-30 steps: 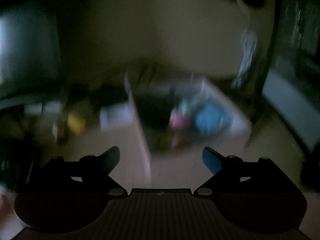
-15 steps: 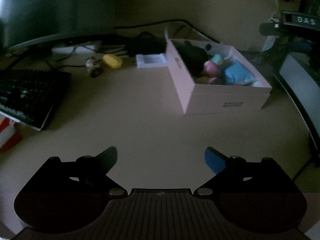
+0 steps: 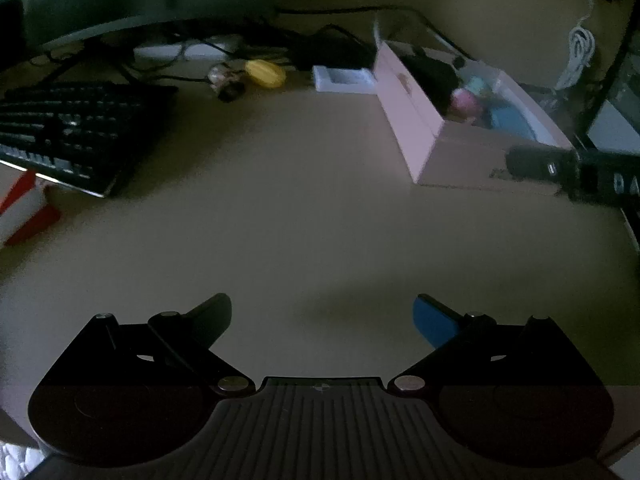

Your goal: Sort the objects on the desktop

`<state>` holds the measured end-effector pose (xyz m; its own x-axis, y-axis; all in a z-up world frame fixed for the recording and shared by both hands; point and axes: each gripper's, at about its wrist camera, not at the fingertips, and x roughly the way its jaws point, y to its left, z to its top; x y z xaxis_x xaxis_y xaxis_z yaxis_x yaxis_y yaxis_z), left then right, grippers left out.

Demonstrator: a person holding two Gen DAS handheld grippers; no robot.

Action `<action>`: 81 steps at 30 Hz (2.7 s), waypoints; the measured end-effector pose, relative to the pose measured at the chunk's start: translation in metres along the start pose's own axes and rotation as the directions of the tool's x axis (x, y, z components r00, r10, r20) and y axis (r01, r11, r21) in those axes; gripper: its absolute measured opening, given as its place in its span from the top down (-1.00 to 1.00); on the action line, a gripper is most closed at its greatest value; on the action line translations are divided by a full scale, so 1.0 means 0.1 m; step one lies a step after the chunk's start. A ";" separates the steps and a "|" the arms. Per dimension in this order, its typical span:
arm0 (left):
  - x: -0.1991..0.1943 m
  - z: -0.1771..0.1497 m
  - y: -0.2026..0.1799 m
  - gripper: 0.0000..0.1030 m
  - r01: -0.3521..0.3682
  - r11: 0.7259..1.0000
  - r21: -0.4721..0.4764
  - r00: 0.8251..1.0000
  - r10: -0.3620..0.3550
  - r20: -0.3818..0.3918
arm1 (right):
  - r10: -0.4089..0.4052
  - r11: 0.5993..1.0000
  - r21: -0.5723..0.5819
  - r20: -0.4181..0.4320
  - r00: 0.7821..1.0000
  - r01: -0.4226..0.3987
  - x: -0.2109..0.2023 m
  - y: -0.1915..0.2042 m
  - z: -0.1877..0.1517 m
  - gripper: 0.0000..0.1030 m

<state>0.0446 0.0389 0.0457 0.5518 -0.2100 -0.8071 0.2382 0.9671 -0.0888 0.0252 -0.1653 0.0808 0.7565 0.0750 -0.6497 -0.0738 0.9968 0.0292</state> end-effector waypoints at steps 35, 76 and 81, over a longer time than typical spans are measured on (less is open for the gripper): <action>0.08 0.32 1.34 -0.94 0.033 0.998 -0.056 0.999 -0.031 0.033 | 0.197 0.972 -0.097 -0.146 0.970 -0.212 1.65 1.39 0.81 0.54; 0.69 0.76 0.53 -0.92 -0.197 0.977 -0.081 0.980 0.199 0.016 | -0.125 0.991 -0.064 -0.065 0.990 0.121 -0.02 0.04 -0.41 0.41; 0.67 0.73 0.35 -0.75 -0.225 0.974 0.006 0.972 0.224 0.071 | -0.127 0.990 -0.064 -0.057 0.990 0.124 -0.08 -0.09 -0.53 0.41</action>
<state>0.1478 0.0478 0.0307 0.6463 0.0025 -0.7631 0.1127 0.9887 0.0987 -0.0146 -0.1766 0.0459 0.7212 -0.0543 -0.6905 -0.0210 0.9947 -0.1002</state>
